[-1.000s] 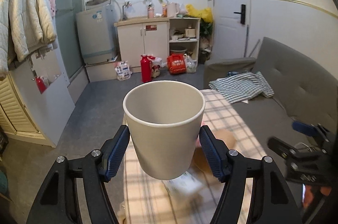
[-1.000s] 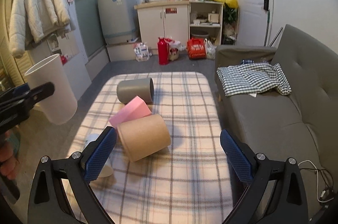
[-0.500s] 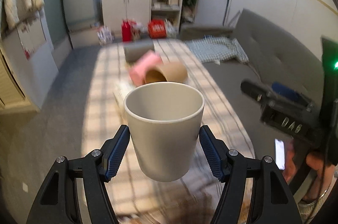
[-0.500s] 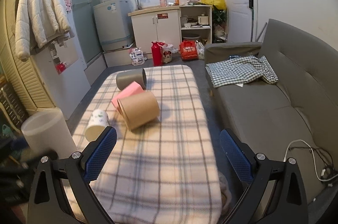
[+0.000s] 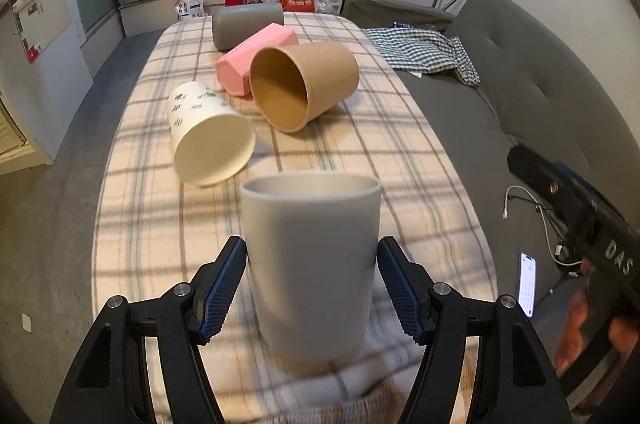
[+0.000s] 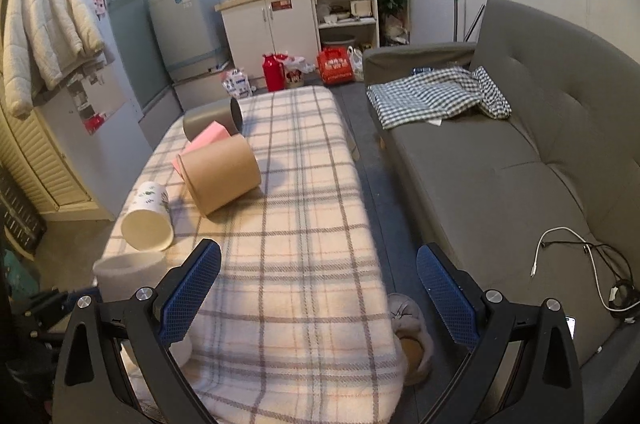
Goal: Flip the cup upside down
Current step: 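Rotate the left tool to turn the white cup rim-down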
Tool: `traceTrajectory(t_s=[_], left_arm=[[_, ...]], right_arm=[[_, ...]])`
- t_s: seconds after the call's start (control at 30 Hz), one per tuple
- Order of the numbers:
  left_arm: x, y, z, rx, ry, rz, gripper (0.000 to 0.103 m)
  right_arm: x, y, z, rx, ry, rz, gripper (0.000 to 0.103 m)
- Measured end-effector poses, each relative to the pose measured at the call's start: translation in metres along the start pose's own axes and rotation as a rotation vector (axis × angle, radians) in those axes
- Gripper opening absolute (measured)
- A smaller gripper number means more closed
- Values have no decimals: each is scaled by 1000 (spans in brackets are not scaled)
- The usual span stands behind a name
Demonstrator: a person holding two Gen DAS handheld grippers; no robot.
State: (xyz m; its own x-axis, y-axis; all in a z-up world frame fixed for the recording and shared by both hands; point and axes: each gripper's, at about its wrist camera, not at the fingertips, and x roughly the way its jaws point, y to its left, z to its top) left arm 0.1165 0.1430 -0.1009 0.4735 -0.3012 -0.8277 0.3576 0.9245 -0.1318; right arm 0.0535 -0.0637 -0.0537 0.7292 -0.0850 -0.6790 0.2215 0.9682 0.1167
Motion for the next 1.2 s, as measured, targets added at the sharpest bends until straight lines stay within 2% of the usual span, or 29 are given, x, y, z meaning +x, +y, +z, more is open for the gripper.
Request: traceTrajectory(t_s=[0.2, 0.33, 0.4, 0.67, 0.73, 0.87, 0.97, 1.03, 1.2], left_arm=[[21, 2, 8, 52, -3, 36, 69], [18, 1, 7, 120, -40, 65, 72], [12, 4, 5, 139, -56, 55, 85], [-25, 42, -2, 76, -148, 19, 94], [-35, 53, -5, 69, -178, 37, 98], [-48, 75, -12, 44, -227, 64, 100], [-58, 100, -20, 2, -258, 117, 101], [-61, 115, -25, -31, -271, 165, 101], [-66, 147, -35, -81, -278, 202, 101]], right_arm=[[14, 8, 2, -20, 31, -9, 99], [16, 16, 4, -51, 42, -31, 99], [12, 18, 6, -60, 24, -46, 99], [-4, 49, 11, -110, -1, -57, 99], [-8, 60, 8, -119, -7, -60, 99], [-14, 87, -3, -136, -10, -45, 99], [-13, 108, -12, -152, 2, -34, 99], [-10, 122, -18, -152, 17, -24, 99], [9, 152, -39, -171, 89, 19, 99]])
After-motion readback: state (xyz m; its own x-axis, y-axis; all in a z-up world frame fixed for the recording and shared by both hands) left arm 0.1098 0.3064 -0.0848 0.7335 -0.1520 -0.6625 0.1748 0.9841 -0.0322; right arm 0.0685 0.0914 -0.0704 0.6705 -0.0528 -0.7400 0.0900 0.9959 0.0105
